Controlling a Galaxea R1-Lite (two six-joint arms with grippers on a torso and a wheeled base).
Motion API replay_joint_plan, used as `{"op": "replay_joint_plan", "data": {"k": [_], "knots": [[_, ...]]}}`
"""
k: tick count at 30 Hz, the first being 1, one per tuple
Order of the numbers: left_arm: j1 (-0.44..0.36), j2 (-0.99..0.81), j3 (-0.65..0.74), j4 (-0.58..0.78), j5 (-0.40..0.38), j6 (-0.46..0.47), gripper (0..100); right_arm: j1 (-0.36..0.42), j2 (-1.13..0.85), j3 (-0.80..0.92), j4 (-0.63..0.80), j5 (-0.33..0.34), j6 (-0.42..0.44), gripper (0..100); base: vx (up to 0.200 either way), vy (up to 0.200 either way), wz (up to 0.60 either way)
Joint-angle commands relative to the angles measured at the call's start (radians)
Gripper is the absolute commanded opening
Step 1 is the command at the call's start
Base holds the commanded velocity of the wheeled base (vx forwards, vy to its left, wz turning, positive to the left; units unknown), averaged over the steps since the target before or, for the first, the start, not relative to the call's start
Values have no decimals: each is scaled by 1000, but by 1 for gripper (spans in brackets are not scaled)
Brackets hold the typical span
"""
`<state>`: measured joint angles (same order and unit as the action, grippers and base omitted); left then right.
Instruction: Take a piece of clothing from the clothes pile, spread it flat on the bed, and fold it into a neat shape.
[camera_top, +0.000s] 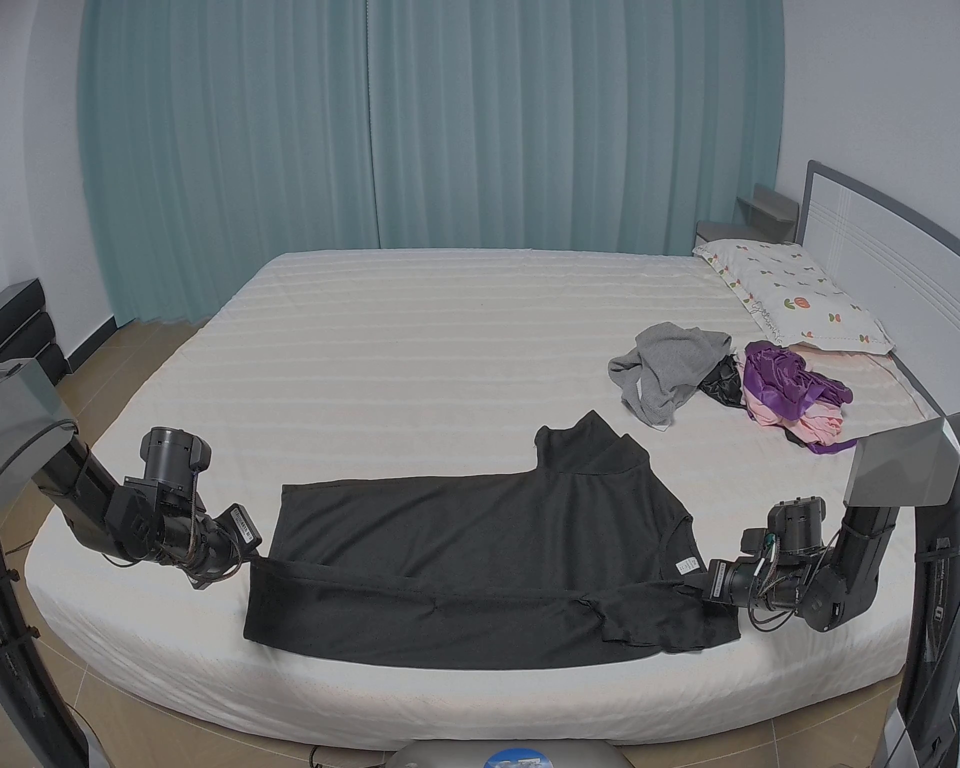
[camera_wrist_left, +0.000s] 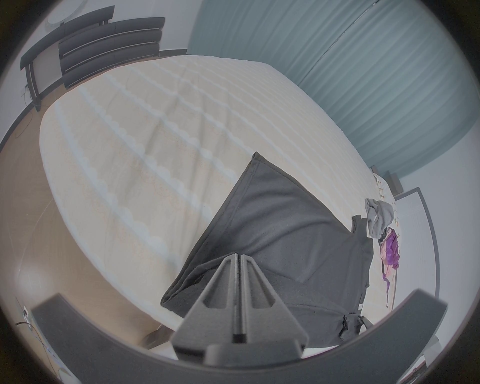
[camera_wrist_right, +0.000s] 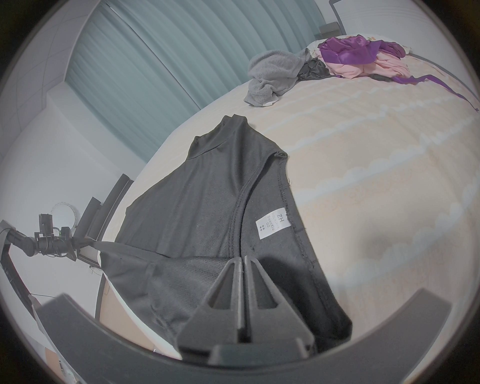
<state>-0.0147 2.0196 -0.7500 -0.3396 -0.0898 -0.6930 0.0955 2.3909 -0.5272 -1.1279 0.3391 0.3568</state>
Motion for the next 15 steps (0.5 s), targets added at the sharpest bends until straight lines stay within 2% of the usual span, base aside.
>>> {"op": "replay_joint_plan", "data": {"k": [1, 8, 15], "knots": [[-2, -42, 12, 22, 1, 1, 0, -5, -50, 35, -6, 1, 8, 0, 0, 0, 0], [4, -107, 18, 99, 1, 6, 0, -42, -159, 122, -44, 37, 13, 0, 0, 0, 0], [5, -139, 41, 128, 1, 7, 0, -74, -259, 282, -158, 73, 14, 0, 0, 0, 0]]}}
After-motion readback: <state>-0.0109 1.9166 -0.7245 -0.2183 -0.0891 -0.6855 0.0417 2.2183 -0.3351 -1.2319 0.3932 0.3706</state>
